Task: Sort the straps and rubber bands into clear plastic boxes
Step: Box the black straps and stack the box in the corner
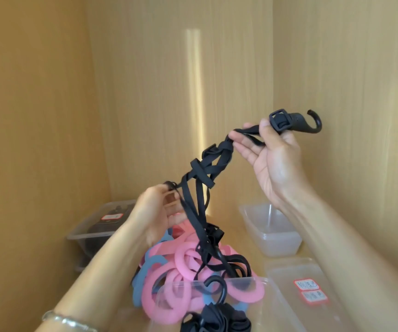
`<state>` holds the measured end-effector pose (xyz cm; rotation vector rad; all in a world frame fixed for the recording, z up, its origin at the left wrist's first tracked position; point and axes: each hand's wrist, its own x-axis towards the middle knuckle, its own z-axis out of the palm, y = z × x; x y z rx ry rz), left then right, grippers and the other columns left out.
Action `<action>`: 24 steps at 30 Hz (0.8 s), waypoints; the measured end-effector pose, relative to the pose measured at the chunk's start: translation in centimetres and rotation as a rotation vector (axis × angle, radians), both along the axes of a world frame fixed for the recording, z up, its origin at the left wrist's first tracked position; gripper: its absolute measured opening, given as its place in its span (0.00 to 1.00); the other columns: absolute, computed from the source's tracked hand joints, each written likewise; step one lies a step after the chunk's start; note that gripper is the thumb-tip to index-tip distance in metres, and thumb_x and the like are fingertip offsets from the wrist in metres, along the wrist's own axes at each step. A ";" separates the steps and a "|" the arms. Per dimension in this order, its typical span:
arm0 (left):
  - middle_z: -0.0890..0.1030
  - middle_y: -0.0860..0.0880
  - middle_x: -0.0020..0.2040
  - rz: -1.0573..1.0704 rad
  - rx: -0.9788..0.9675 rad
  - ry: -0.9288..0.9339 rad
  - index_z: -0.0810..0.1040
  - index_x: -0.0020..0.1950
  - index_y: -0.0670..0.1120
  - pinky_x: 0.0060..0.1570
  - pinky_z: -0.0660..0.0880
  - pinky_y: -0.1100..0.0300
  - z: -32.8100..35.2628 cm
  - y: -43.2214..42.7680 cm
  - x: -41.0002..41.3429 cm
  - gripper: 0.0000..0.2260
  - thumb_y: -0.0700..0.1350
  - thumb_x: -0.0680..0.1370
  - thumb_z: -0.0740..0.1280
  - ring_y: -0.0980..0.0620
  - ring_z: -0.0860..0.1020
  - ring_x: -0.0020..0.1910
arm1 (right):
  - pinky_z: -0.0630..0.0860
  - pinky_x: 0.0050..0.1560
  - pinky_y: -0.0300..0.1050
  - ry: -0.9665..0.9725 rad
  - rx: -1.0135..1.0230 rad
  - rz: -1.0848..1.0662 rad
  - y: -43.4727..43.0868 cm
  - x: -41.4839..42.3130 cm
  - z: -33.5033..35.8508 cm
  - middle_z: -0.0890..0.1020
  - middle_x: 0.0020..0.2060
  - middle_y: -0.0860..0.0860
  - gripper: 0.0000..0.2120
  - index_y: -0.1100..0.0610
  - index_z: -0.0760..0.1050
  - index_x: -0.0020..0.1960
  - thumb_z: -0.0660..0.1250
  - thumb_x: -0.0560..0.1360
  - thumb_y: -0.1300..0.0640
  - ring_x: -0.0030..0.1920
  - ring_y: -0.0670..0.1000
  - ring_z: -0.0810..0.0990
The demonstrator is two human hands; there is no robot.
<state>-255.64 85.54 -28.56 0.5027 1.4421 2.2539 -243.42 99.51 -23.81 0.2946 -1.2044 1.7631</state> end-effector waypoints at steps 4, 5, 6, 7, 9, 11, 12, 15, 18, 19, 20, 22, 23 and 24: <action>0.73 0.48 0.60 0.421 -0.301 0.479 0.70 0.65 0.47 0.33 0.73 0.72 0.3 -0.1 1.1 0.20 0.31 0.78 0.52 0.56 0.79 0.43 | 0.80 0.55 0.48 -0.106 0.095 -0.058 0.3 -0.1 -0.4 0.79 0.48 0.53 0.07 0.56 0.70 0.48 0.57 0.83 0.57 0.47 0.54 0.85; 0.74 0.49 0.59 0.529 -0.332 0.717 0.72 0.62 0.47 0.35 0.71 0.74 0.4 -0.2 1.6 0.19 0.31 0.77 0.52 0.57 0.78 0.47 | 0.80 0.54 0.48 -0.134 0.106 -0.070 0.2 -0.3 -0.6 0.79 0.49 0.53 0.06 0.56 0.70 0.48 0.57 0.83 0.57 0.47 0.53 0.85; 0.76 0.50 0.56 0.577 -0.324 0.892 0.75 0.57 0.48 0.36 0.72 0.73 0.4 -0.2 2.2 0.17 0.33 0.76 0.53 0.59 0.77 0.46 | 0.80 0.53 0.47 -0.151 0.112 -0.075 0.2 -0.5 -0.8 0.79 0.50 0.54 0.06 0.56 0.70 0.49 0.57 0.83 0.57 0.47 0.53 0.85; 0.79 0.50 0.50 0.566 -0.323 0.979 0.78 0.49 0.49 0.37 0.75 0.67 0.5 -0.1 2.8 0.14 0.37 0.76 0.54 0.59 0.77 0.41 | 0.80 0.52 0.47 -0.160 0.114 -0.076 0.1 -0.6 -0.9 0.79 0.50 0.54 0.06 0.56 0.70 0.49 0.57 0.83 0.57 0.46 0.53 0.85; 0.81 0.53 0.38 0.408 -0.421 0.971 0.78 0.42 0.52 0.39 0.78 0.52 0.7 0.3 3.8 0.12 0.47 0.76 0.55 0.54 0.78 0.37 | 0.80 0.52 0.47 -0.153 0.115 -0.079 -0.1 -0.6 -0.8 0.79 0.50 0.54 0.06 0.56 0.70 0.49 0.57 0.83 0.57 0.46 0.53 0.85; 0.82 0.53 0.39 0.195 -0.598 0.907 0.77 0.48 0.53 0.41 0.76 0.51 0.7 0.5 4.4 0.16 0.60 0.80 0.55 0.52 0.80 0.42 | 0.80 0.52 0.46 -0.118 0.123 -0.086 -0.2 -0.2 -0.5 0.79 0.49 0.53 0.06 0.56 0.70 0.48 0.57 0.83 0.57 0.46 0.53 0.85; 0.82 0.53 0.42 0.131 -0.667 0.889 0.75 0.53 0.53 0.45 0.76 0.51 0.6 0.4 4.4 0.21 0.67 0.77 0.53 0.53 0.80 0.45 | 0.80 0.52 0.46 -0.096 0.129 -0.084 -0.2 0.0 -0.4 0.79 0.48 0.53 0.07 0.56 0.70 0.48 0.56 0.83 0.57 0.46 0.53 0.85; 0.81 0.53 0.47 0.100 -0.708 0.866 0.73 0.58 0.53 0.49 0.75 0.55 0.5 0.4 4.6 0.28 0.72 0.72 0.52 0.54 0.79 0.48 | 0.80 0.53 0.47 -0.043 0.156 -0.019 -0.7 0.4 -0.1 0.79 0.47 0.53 0.07 0.56 0.70 0.48 0.56 0.83 0.58 0.46 0.54 0.84; 0.82 0.49 0.43 0.013 -0.658 0.825 0.77 0.50 0.47 0.36 0.71 0.65 0.5 0.7 4.5 0.13 0.55 0.79 0.62 0.58 0.77 0.36 | 0.80 0.52 0.46 -0.008 0.169 0.065 -1.3 0.7 0.3 0.79 0.47 0.53 0.07 0.56 0.70 0.48 0.56 0.83 0.58 0.46 0.55 0.84; 0.82 0.44 0.42 -0.019 -0.626 0.794 0.77 0.49 0.44 0.34 0.70 0.66 0.6 0.8 4.6 0.08 0.48 0.79 0.62 0.55 0.77 0.34 | 0.79 0.52 0.46 0.003 0.164 0.079 -1.4 0.8 0.4 0.80 0.47 0.53 0.07 0.56 0.70 0.48 0.56 0.83 0.58 0.46 0.55 0.84; 0.83 0.41 0.45 -0.032 -0.596 0.762 0.77 0.49 0.42 0.35 0.70 0.64 0.7 0.9 4.6 0.07 0.42 0.78 0.61 0.51 0.77 0.35 | 0.79 0.53 0.47 0.014 0.153 0.084 -1.3 0.9 0.5 0.80 0.47 0.53 0.07 0.56 0.70 0.48 0.56 0.83 0.58 0.46 0.55 0.84; 0.83 0.42 0.47 -0.025 -0.553 0.711 0.78 0.51 0.39 0.33 0.72 0.66 0.7 0.9 4.6 0.09 0.36 0.78 0.58 0.51 0.80 0.39 | 0.80 0.54 0.48 0.043 0.107 0.088 -1.2 1.1 0.6 0.80 0.46 0.53 0.07 0.56 0.70 0.47 0.56 0.83 0.58 0.46 0.55 0.84; 0.83 0.45 0.44 -0.034 -0.544 0.696 0.78 0.52 0.39 0.28 0.70 0.69 0.7 0.8 4.5 0.11 0.34 0.78 0.57 0.56 0.79 0.36 | 0.80 0.54 0.48 0.063 0.080 0.089 -1.0 1.2 0.7 0.79 0.46 0.53 0.07 0.56 0.70 0.47 0.56 0.83 0.58 0.46 0.55 0.84; 0.83 0.49 0.40 -0.056 -0.556 0.692 0.78 0.51 0.39 0.26 0.69 0.70 0.6 0.6 4.2 0.11 0.33 0.78 0.56 0.60 0.78 0.33 | 0.80 0.55 0.48 0.086 0.054 0.089 -0.9 1.4 0.8 0.79 0.46 0.53 0.07 0.56 0.69 0.48 0.56 0.83 0.58 0.46 0.55 0.84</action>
